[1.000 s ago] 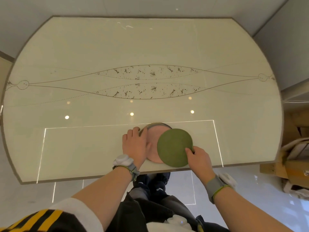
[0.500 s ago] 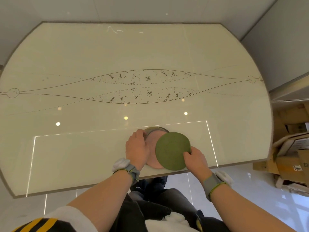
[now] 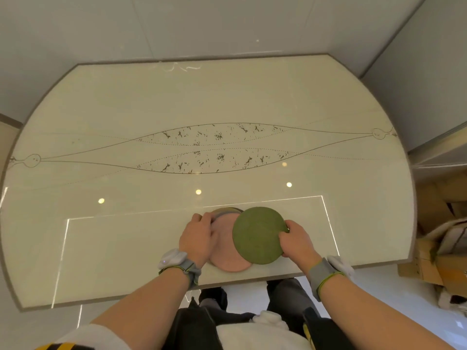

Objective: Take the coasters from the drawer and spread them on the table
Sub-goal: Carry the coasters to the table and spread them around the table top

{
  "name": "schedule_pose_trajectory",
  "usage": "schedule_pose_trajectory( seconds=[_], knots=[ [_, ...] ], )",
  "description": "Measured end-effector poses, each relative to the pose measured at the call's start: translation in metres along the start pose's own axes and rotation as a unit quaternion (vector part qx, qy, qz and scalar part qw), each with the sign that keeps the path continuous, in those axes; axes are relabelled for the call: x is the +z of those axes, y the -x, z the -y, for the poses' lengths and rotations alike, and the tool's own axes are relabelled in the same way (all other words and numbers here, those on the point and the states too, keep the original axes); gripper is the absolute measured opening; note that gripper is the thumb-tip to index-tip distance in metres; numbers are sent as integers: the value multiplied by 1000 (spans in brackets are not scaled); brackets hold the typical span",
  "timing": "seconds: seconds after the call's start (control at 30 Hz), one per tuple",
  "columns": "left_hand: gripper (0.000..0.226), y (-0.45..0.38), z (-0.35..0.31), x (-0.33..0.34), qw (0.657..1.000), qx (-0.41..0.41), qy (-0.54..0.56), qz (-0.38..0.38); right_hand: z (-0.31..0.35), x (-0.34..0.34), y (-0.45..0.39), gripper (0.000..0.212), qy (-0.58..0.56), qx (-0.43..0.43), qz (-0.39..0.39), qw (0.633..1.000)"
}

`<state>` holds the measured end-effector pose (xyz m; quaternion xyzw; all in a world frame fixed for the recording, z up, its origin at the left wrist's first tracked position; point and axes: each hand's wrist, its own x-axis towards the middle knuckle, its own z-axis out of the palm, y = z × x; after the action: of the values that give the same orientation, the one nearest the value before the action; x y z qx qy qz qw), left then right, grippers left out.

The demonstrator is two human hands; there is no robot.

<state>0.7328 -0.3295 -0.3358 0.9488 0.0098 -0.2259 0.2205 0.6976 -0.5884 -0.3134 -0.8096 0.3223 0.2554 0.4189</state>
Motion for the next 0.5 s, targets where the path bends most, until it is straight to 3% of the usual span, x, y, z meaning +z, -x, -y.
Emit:
schedule_pose_trajectory(
  seconds=[0.33,0.5],
  knots=[
    [20,5,-52,30,968,-237,-30,-80,16,-66,-80,28,126,-97,140,977],
    [28,9,-62,26,973,-221,29,-67,18,-77,-100,31,129,-114,148,974]
  ],
)
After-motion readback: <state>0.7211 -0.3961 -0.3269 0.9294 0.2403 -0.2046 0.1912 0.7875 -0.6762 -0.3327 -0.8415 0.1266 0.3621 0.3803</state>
